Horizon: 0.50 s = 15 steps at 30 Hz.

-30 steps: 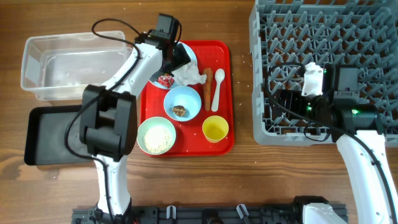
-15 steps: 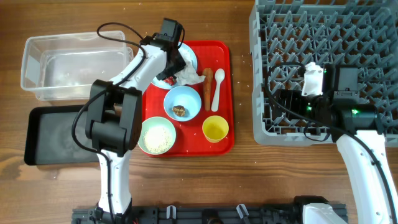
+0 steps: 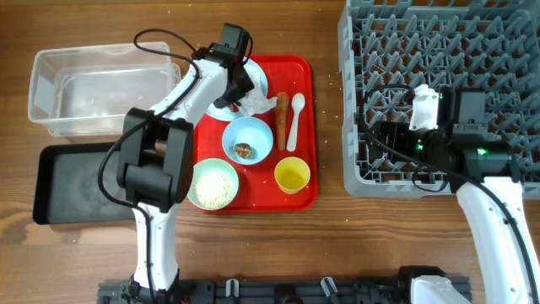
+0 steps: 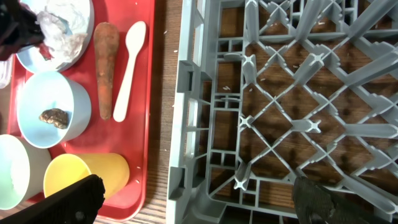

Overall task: Sort waste into correct bins and load items into the dishwasher rack
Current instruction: 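Reach the left gripper to the white plate and grasp wrapper and tissue, then carry the wrapper and tissue left and drop them into the clear bin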

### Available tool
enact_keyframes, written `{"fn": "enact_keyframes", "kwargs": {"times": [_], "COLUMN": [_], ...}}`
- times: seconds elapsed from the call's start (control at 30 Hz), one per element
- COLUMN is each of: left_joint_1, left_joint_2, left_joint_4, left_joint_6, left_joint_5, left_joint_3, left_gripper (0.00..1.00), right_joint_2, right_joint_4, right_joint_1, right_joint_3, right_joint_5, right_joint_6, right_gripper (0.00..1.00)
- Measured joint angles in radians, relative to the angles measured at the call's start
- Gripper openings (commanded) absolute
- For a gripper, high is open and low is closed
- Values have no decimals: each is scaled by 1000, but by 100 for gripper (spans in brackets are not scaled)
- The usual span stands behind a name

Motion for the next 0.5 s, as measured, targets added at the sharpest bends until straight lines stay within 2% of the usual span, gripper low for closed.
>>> {"fn": "enact_keyframes", "kwargs": {"times": [0.17,0.37,0.5], "left_joint_1": [34,146,232], "left_joint_2": [-127,-351,-399], "left_joint_4": [-32,-47,-66], "left_joint_6": [2,2,2], "left_joint_5": [14,26,26], "left_joint_3": [31,68,78], "left_gripper": [4,4,4], "right_joint_2": [0,0,0], "right_joint_4": [1,1,1], "right_joint_1": [0,0,0], "right_joint_3": [0,0,0], "right_joint_5": [0,0,0], "right_joint_6": [0,0,0], "right_gripper": [100,100,100]}}
